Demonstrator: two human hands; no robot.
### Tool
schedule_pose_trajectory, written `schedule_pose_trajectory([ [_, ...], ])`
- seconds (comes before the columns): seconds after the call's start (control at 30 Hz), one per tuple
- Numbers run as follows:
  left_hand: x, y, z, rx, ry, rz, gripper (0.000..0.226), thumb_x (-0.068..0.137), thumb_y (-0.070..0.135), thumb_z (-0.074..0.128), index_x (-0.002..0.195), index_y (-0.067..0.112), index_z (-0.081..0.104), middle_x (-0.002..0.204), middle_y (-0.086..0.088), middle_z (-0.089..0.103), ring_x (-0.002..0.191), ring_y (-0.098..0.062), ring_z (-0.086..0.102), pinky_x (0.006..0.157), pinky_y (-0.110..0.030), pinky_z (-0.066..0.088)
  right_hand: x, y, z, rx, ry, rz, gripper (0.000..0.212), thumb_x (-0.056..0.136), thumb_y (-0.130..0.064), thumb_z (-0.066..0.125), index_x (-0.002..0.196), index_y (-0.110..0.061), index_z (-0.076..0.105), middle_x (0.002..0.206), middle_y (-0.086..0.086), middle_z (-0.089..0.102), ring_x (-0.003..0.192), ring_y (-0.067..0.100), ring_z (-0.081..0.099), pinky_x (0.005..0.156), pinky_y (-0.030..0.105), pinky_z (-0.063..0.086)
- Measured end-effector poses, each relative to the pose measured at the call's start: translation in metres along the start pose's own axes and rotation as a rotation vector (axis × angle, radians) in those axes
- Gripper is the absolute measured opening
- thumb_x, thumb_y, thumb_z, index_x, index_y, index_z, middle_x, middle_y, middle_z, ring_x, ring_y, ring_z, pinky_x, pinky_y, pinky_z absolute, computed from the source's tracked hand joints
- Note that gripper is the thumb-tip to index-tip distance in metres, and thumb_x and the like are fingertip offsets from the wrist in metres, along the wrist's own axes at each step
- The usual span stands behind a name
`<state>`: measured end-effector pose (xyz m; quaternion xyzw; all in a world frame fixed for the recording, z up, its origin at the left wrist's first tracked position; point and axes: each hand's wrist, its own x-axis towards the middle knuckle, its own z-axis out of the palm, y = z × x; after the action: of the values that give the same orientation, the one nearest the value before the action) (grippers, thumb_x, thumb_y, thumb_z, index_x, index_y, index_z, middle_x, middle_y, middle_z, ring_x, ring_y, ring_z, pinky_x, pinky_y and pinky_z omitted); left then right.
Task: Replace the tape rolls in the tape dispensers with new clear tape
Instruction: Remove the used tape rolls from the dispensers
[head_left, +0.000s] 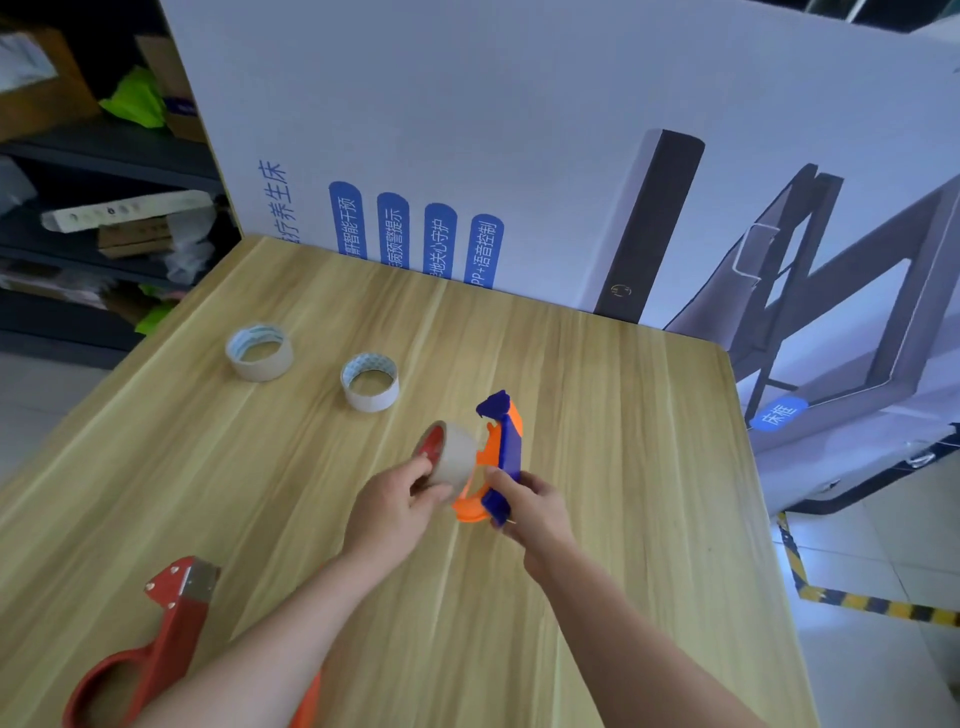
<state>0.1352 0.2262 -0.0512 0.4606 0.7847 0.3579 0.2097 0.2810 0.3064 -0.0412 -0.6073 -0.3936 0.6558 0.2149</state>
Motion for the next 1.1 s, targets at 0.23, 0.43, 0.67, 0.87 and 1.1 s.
schedule_pose_trajectory([
  [0.23,0.074,-0.011,0.005,0.230,-0.049,0.094,0.007,0.086,0.015,0.061,0.082,0.013,0.067,0.082,-0.004,0.069,0.083,-0.031,0.062,0.065,-0.033,0.040,0.028,-0.008,0.010,0.010,0.032,-0.014,0.035,0.077,-0.030,0.077,0.103,-0.010,0.065,0.081,0.004,0.066,0.065,0.014,0.061,0.075,0.033,0.055],
  [0.43,0.135,-0.023,0.029,0.389,-0.116,0.216,0.016,0.082,0.007,0.060,0.091,0.011,0.072,0.092,-0.008,0.070,0.094,-0.032,0.062,0.074,-0.035,0.046,0.047,0.001,0.014,0.010,0.039,0.031,0.050,0.073,-0.035,0.080,0.115,-0.014,0.062,0.096,0.007,0.069,0.076,0.015,0.066,0.088,0.038,0.057],
  [0.67,0.105,-0.029,0.056,0.188,-0.050,0.221,0.021,0.084,0.017,0.063,0.103,0.013,0.069,0.097,-0.004,0.063,0.090,-0.026,0.059,0.076,-0.039,0.049,0.043,0.005,0.009,0.058,0.068,0.062,0.055,0.079,-0.028,0.078,0.124,-0.017,0.050,0.106,0.010,0.071,0.081,0.016,0.069,0.091,0.040,0.057],
  [0.87,0.056,-0.010,0.051,-0.159,-0.173,-0.122,0.022,0.090,0.025,0.058,0.109,0.020,0.070,0.087,0.002,0.064,0.073,-0.014,0.057,0.067,-0.026,0.046,0.026,0.005,0.006,0.084,0.020,0.024,0.052,0.079,-0.025,0.078,0.125,-0.019,0.054,0.102,0.010,0.074,0.082,0.019,0.070,0.092,0.044,0.055],
  [1.1,-0.012,-0.008,0.031,0.011,-0.119,-0.040,0.011,0.085,0.020,0.060,0.088,0.016,0.069,0.078,-0.001,0.059,0.067,-0.020,0.056,0.063,-0.034,0.048,-0.022,0.031,-0.015,-0.058,-0.081,-0.049,0.039,0.079,-0.024,0.078,0.115,-0.029,0.065,0.095,-0.002,0.077,0.088,0.014,0.073,0.091,0.038,0.056],
])
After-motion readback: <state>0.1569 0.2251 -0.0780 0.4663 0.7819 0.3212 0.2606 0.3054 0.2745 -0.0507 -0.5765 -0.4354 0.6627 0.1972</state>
